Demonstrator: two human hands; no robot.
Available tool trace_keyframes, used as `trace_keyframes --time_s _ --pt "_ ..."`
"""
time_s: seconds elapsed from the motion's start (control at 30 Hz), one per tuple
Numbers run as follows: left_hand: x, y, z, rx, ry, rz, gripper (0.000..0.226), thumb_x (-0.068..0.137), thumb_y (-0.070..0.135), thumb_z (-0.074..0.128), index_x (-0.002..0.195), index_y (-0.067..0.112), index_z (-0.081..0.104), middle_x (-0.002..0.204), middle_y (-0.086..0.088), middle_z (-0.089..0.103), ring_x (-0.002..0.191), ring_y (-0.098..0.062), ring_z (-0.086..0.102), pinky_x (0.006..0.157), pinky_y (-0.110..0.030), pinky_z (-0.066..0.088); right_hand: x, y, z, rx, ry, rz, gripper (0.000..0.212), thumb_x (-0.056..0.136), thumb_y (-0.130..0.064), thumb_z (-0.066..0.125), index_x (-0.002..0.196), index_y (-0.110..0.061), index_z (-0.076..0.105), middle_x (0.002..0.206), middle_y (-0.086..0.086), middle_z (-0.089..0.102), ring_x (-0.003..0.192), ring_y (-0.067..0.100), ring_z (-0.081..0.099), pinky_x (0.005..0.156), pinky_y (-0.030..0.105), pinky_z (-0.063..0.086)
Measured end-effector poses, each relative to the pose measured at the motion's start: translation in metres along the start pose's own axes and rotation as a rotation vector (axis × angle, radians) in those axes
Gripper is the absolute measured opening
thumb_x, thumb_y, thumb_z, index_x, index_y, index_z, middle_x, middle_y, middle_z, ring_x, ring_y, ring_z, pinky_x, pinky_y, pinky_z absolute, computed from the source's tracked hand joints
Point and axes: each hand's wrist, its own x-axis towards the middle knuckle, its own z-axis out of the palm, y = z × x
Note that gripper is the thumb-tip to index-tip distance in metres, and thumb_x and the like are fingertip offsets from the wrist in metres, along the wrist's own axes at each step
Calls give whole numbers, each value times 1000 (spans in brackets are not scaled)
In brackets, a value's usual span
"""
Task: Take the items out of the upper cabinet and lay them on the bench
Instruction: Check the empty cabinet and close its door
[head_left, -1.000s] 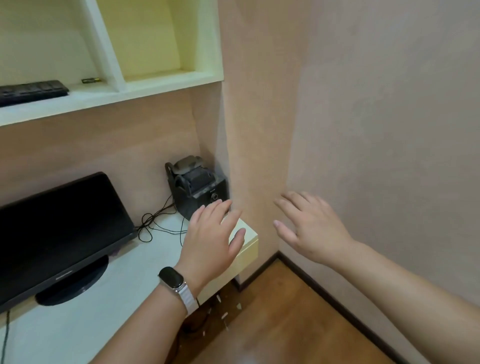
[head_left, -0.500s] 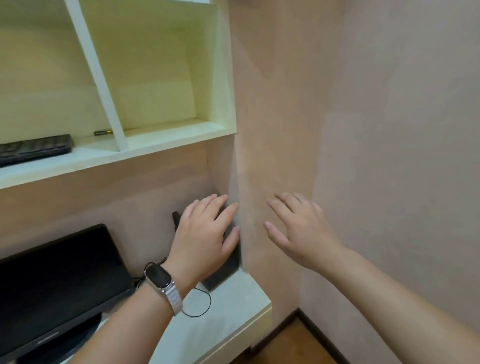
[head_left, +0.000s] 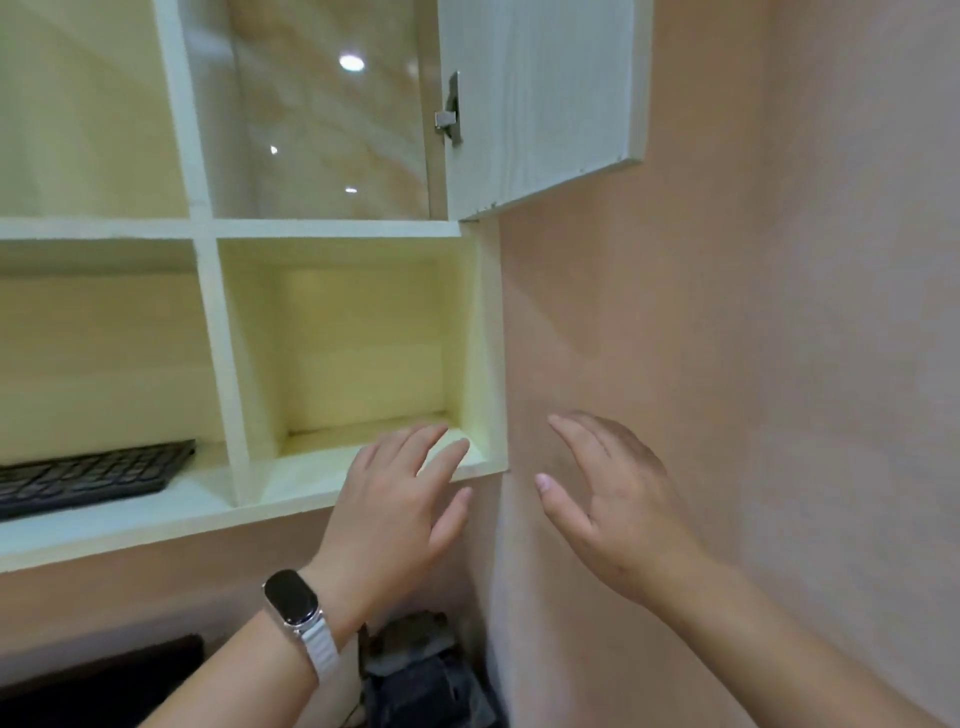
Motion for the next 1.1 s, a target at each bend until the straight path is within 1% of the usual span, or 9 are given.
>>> trace_keyframes --time_s 0.17,0.23,0.33,0.43,0.6,0.77,0.93,1.03,1.1 --pt "54 -31 -18 69 125 22 44 87 40 52 122 16 64 126 -7 61 115 -29 55 92 -40 38 59 2 -12 213 111 14 73 85 -58 39 142 -12 44 141 4 51 126 10 36 99 12 22" --pt "75 -43 -26 97 165 36 44 88 40 52 123 16 64 128 -8 61 117 -29 54 96 -42 39 81 1 -17 362 141 68 80 81 -64 38 147 -19 33 147 -4 42 133 4 33 106 16 22" --pt "104 -63 -37 142 208 65 45 88 39 53 123 14 65 130 -11 60 120 -32 55 99 -47 42 110 1 -22 614 257 99 80 80 -62 45 148 -25 26 145 -11 41 133 -2 37 110 27 32" --pt "127 -87 -47 223 218 109 47 87 39 52 124 12 65 134 -14 58 123 -34 54 101 -49 40 131 -4 -25 767 343 46 77 81 -56 51 147 -25 26 141 -15 42 129 -5 40 107 25 36" --pt "131 -120 -54 320 214 145 52 87 40 49 129 12 62 144 -14 50 134 -31 44 108 -51 33 150 -16 -29 927 432 -103 53 80 -44 56 128 -50 33 133 -18 45 130 6 43 108 42 38" --pt "123 -145 -59 453 199 223 53 87 40 46 130 13 62 148 -14 45 137 -31 41 109 -54 31 163 -23 -24 945 417 -230 58 79 -36 57 125 -61 32 136 -14 45 132 11 43 109 42 36" --pt "119 -161 -65 501 187 281 53 88 40 48 132 13 60 151 -13 41 139 -31 39 110 -54 32 174 -33 -16 926 420 -310 62 78 -30 57 128 -55 31 136 -8 44 133 16 43 110 40 35" --pt "119 -161 -63 519 208 291 53 88 39 50 132 12 61 151 -15 41 139 -32 39 110 -54 33 182 -41 -7 819 410 -396 60 81 -24 55 133 -38 28 136 -11 43 133 13 42 110 32 34" --pt "119 -161 -62 514 222 288 52 88 39 50 131 11 61 150 -15 42 139 -32 39 110 -53 32 189 -46 2 671 399 -414 60 84 -27 55 139 -20 31 142 -1 40 135 19 39 112 39 33"
